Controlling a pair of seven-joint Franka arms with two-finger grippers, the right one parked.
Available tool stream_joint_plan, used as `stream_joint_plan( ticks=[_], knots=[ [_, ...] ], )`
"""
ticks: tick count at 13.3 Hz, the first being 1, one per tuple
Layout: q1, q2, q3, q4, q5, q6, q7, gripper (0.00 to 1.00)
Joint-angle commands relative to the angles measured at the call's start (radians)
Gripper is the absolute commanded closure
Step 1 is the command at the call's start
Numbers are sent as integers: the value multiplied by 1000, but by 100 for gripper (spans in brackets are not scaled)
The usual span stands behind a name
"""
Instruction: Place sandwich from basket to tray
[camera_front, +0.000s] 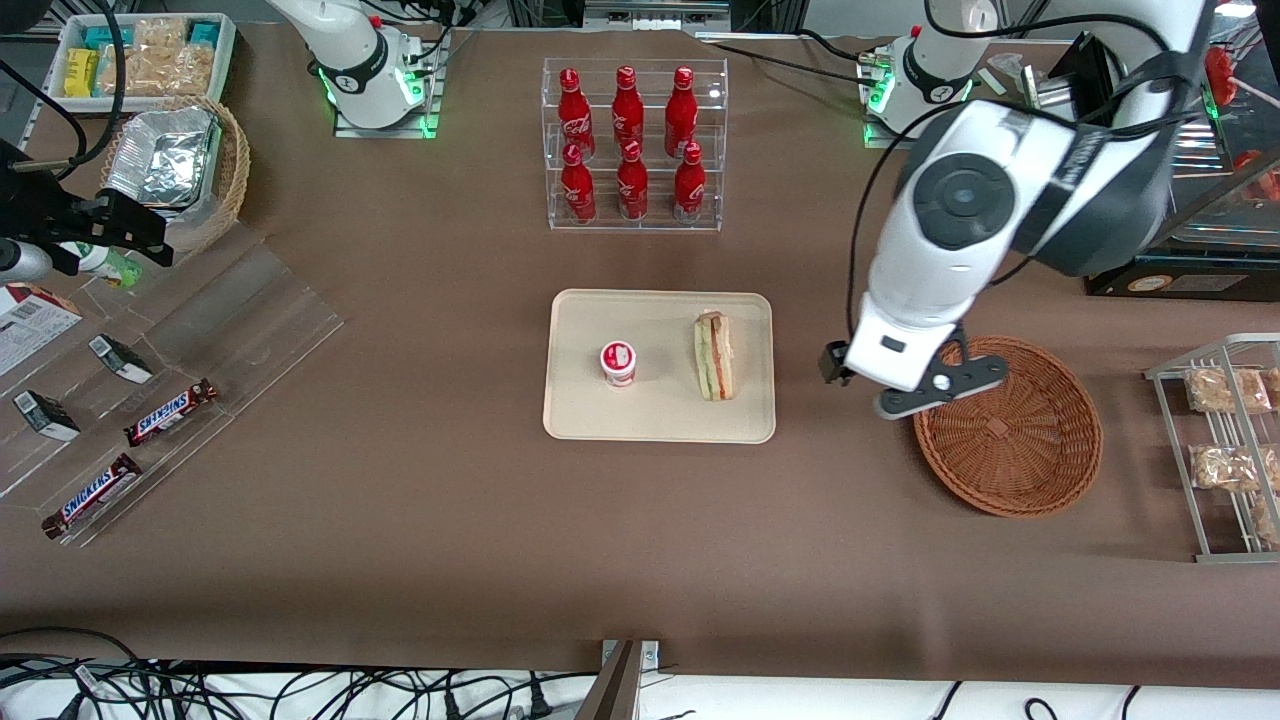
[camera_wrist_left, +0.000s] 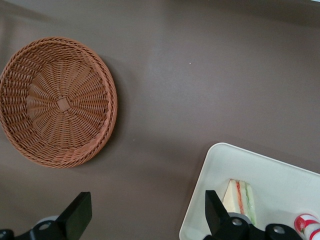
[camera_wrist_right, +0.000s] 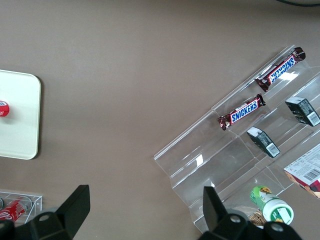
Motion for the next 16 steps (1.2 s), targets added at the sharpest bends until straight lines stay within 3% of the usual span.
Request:
stream_joint_plan(
  ticks=[1, 10, 14, 16],
  knots=[
    [50, -61, -1, -13, -71, -46, 109, 0],
    [3, -328, 303, -113, -316, -175, 580, 0],
    [4, -365, 390, -107, -393, -244, 720, 0],
    [9, -366, 393, -107, -395, -244, 772, 0]
  ],
)
